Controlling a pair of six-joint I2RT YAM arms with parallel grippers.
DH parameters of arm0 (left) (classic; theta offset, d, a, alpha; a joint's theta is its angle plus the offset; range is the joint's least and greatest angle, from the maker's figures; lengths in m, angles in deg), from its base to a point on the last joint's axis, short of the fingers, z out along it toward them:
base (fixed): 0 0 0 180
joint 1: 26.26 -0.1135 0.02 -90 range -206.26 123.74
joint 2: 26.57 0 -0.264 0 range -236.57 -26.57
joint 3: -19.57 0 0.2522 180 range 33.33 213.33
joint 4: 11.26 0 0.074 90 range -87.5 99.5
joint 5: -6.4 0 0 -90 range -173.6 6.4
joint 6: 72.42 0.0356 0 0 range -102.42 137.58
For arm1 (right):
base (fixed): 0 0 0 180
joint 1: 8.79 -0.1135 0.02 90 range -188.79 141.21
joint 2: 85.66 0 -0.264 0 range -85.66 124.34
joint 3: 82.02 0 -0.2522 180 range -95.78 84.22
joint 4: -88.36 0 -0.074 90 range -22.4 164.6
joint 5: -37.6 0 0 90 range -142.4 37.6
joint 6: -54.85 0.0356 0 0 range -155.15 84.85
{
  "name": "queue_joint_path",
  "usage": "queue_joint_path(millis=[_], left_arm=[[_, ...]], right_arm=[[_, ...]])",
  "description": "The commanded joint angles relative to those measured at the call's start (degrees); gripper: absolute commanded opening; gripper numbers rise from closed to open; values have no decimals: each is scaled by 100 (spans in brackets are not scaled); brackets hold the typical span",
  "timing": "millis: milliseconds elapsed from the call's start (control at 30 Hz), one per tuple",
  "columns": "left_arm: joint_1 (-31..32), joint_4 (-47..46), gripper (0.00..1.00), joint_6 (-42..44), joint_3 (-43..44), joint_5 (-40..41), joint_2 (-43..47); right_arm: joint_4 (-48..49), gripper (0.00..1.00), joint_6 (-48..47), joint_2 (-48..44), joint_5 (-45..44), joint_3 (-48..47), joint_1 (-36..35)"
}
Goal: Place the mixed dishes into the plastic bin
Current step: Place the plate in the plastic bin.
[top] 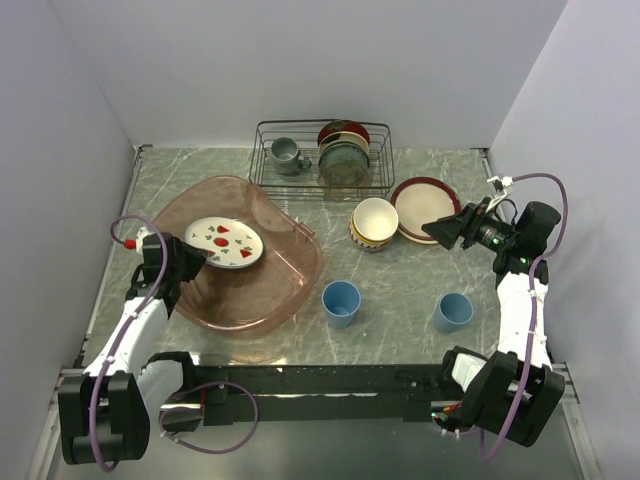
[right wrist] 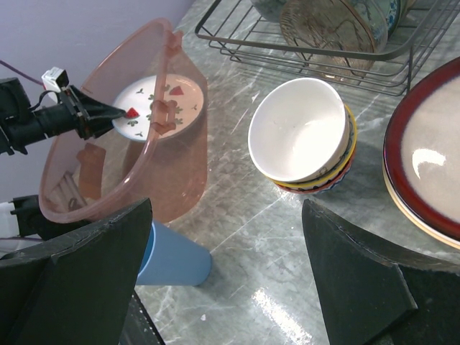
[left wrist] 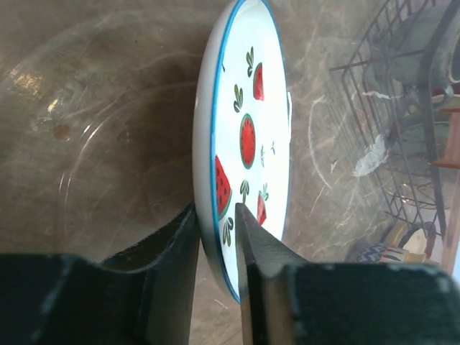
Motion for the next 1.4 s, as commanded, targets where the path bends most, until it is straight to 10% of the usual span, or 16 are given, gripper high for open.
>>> queue_joint_path(millis=[0,100,600,1367], left_arm=[[-27,-499,33,-11,241,-134,-85],[-36,-376,55,24,311,-107,-173],[-36,388,96,331,987,-72,-603],[-36,1523,99,797,2052,-125,-1763]], right_arm=[[91,92,-41,-31,34,-16,25],[91,92,-33,-40,34,-16,25],[126,93,-15,-31,34,2,25],[144,93,11,-14,34,11,25]])
